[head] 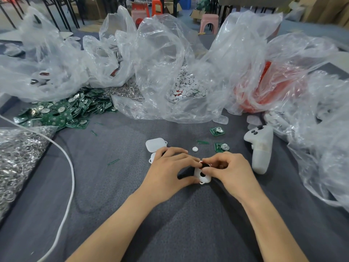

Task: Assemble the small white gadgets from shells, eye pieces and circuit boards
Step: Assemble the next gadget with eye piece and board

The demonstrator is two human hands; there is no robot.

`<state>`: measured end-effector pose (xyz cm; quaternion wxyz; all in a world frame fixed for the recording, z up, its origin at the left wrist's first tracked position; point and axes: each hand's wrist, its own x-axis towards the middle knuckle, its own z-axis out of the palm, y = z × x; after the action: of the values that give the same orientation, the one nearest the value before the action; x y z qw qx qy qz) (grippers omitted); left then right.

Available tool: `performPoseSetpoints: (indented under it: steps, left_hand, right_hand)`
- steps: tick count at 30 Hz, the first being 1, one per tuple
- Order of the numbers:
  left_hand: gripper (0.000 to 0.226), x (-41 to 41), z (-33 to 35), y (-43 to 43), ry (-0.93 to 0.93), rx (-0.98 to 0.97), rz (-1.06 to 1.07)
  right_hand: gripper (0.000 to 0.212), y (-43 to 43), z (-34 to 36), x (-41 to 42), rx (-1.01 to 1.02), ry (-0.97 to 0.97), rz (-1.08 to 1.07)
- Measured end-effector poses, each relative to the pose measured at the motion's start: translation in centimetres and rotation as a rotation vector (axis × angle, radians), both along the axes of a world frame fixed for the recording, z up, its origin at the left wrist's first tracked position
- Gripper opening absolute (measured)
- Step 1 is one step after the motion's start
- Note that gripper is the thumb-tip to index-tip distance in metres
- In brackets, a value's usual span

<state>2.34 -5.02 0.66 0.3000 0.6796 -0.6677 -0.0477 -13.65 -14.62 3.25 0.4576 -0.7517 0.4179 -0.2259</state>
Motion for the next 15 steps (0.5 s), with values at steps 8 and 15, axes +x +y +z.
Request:
performPoseSetpoints:
  steps: [8, 15]
  left_hand:
    - [0.033, -0.1, -0.1, 0.0, -0.016, -0.012, -0.001]
    - [0.031, -0.1, -0.1, 0.2, -0.043, -0.003, -0.007]
  right_hand:
    - [0.024, -1.0, 0.3, -0.5, 0.122, 0.036, 0.086]
    - [0.021, -2.1, 1.1, -0.7, 0.237, 0.043, 0.171]
